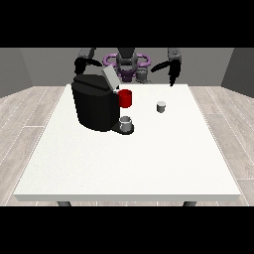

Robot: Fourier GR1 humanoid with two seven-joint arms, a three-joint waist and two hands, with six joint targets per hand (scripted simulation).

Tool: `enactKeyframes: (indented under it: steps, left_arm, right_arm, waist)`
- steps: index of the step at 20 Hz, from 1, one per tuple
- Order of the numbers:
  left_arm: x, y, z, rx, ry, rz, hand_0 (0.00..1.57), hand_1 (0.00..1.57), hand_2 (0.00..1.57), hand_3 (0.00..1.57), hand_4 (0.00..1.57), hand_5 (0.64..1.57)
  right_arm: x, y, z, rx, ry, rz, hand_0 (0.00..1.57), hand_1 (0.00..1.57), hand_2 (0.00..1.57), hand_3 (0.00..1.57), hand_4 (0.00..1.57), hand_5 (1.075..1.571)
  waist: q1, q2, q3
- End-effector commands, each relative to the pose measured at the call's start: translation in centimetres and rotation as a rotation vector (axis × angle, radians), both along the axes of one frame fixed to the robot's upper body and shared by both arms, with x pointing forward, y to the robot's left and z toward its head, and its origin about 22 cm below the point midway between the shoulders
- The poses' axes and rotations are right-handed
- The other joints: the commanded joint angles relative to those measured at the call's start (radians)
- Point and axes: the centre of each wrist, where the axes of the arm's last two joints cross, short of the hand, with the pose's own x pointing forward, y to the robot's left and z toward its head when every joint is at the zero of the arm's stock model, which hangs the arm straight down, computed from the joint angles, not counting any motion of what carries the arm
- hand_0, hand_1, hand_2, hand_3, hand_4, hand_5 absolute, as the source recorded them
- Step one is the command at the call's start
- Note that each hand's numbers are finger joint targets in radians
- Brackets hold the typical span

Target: Insert the coffee pod into the coffee machine and close the lid

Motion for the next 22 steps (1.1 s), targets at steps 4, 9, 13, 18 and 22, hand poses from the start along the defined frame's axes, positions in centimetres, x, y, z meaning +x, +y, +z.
enactKeyframes:
  steps: [4, 9, 13, 18, 22]
  left_arm:
    - [2.3, 3.2, -0.8, 0.215, -0.029, 0.029, 0.00, 0.00, 0.00, 0.00, 0.00, 1.571]
    - [4.8, 3.3, 1.8, 0.365, -0.007, 0.066, 0.00, 0.00, 0.00, 0.00, 0.00, 1.571]
    - [6.8, 6.1, 2.1, 0.436, -0.059, 0.127, 0.00, 0.00, 0.00, 0.00, 0.00, 1.571]
    - [7.5, 6.5, 1.6, 0.497, 0.060, 0.080, 0.00, 0.00, 0.00, 0.00, 0.00, 1.571]
    - [7.9, 7.3, 0.5, 0.548, 0.132, 0.084, 0.00, 0.00, 0.00, 0.00, 0.00, 1.571]
  right_arm:
    - [1.8, 1.7, 1.8, 0.007, -0.118, 0.045, 0.00, 0.00, 0.00, 0.00, 0.40, 1.571]
    - [2.8, -0.2, 0.8, -0.012, -0.100, -0.003, 0.00, 0.00, 0.00, 0.00, 0.46, 1.571]
    - [3.9, 3.0, 4.7, -0.058, -0.162, 0.097, 0.00, 0.00, 0.00, 0.00, 0.49, 1.571]
    - [4.4, 0.9, 2.2, -0.045, -0.153, 0.022, 0.00, 0.00, 0.00, 0.00, 0.51, 1.571]
    - [3.7, 2.1, 1.2, -0.029, -0.091, 0.049, 0.00, 0.00, 0.00, 0.00, 0.41, 1.571]
  waist:
    - [-0.053, 0.134, -0.0008]
    - [-0.068, 0.169, 0.0001]
    - [-0.134, 0.282, -0.0018]
    - [-0.106, 0.276, -0.0002]
    - [-0.111, 0.250, -0.0005]
